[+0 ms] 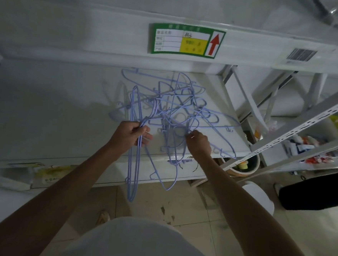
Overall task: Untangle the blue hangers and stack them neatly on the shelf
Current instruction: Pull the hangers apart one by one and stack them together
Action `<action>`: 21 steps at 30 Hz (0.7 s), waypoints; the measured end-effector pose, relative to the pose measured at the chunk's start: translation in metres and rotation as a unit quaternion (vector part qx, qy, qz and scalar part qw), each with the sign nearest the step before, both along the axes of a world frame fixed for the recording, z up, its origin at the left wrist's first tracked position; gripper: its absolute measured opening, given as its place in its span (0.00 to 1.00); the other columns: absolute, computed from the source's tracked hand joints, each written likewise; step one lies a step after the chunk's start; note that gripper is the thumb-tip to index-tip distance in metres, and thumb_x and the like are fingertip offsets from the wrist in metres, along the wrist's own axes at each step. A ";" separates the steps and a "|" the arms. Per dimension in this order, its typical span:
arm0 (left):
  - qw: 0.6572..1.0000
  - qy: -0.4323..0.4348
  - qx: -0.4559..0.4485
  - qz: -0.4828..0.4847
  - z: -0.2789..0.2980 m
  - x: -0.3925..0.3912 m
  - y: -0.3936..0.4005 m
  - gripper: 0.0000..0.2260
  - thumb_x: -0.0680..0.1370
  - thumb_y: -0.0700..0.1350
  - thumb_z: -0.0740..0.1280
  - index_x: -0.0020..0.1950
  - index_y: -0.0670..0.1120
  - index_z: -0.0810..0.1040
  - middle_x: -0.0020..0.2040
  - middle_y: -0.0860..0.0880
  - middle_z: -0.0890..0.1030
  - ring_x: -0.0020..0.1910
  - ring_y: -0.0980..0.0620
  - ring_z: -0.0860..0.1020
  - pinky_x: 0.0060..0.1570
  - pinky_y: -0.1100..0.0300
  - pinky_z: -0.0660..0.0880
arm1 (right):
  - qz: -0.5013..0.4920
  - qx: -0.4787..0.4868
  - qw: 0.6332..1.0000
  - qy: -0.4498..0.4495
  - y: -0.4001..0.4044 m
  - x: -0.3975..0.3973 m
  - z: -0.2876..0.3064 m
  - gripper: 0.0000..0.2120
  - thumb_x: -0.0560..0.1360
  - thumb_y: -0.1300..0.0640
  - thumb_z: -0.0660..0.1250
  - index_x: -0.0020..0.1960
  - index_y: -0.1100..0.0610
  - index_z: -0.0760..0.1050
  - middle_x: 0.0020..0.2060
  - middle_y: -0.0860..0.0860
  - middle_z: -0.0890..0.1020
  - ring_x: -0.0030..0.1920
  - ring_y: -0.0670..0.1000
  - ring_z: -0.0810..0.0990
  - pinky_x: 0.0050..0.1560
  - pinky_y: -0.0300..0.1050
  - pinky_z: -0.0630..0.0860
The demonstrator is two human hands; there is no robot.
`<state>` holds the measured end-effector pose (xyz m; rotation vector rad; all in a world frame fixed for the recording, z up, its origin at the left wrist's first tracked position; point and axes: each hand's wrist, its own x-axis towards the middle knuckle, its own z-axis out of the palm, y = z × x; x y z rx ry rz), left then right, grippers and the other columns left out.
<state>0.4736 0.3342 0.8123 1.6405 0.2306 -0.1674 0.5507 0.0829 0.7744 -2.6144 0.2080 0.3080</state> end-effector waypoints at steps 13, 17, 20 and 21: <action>0.992 0.024 -0.015 0.121 -0.007 -0.006 -0.030 0.10 0.84 0.36 0.59 0.56 0.31 0.77 0.42 0.37 0.84 0.31 0.52 0.84 0.35 0.63 0.81 | 0.140 -0.031 0.988 -0.058 0.044 0.007 -0.027 0.13 0.81 0.56 0.58 0.63 0.59 0.74 0.52 0.64 0.82 0.54 0.67 0.81 0.50 0.55 0.77; 0.987 0.003 0.000 0.161 -0.004 -0.014 -0.031 0.10 0.84 0.38 0.60 0.53 0.32 0.78 0.39 0.39 0.85 0.32 0.49 0.85 0.35 0.59 0.81 | 0.130 0.031 0.988 -0.082 0.052 0.006 -0.011 0.14 0.82 0.59 0.57 0.63 0.62 0.75 0.50 0.64 0.83 0.53 0.66 0.81 0.49 0.55 0.77; 0.985 -0.001 -0.010 0.172 0.004 -0.016 -0.027 0.10 0.84 0.39 0.61 0.50 0.36 0.79 0.35 0.45 0.86 0.31 0.48 0.85 0.35 0.57 0.82 | 0.109 0.138 0.979 -0.105 0.059 0.011 0.004 0.12 0.82 0.64 0.57 0.55 0.66 0.78 0.44 0.66 0.83 0.48 0.65 0.82 0.46 0.53 0.76; 0.984 -0.004 -0.008 0.175 0.007 -0.016 -0.023 0.10 0.84 0.40 0.61 0.50 0.37 0.79 0.35 0.46 0.86 0.31 0.48 0.85 0.34 0.57 0.82 | 0.095 0.172 0.975 -0.101 0.060 0.012 0.008 0.12 0.82 0.66 0.57 0.55 0.67 0.79 0.42 0.65 0.83 0.45 0.63 0.82 0.45 0.51 0.75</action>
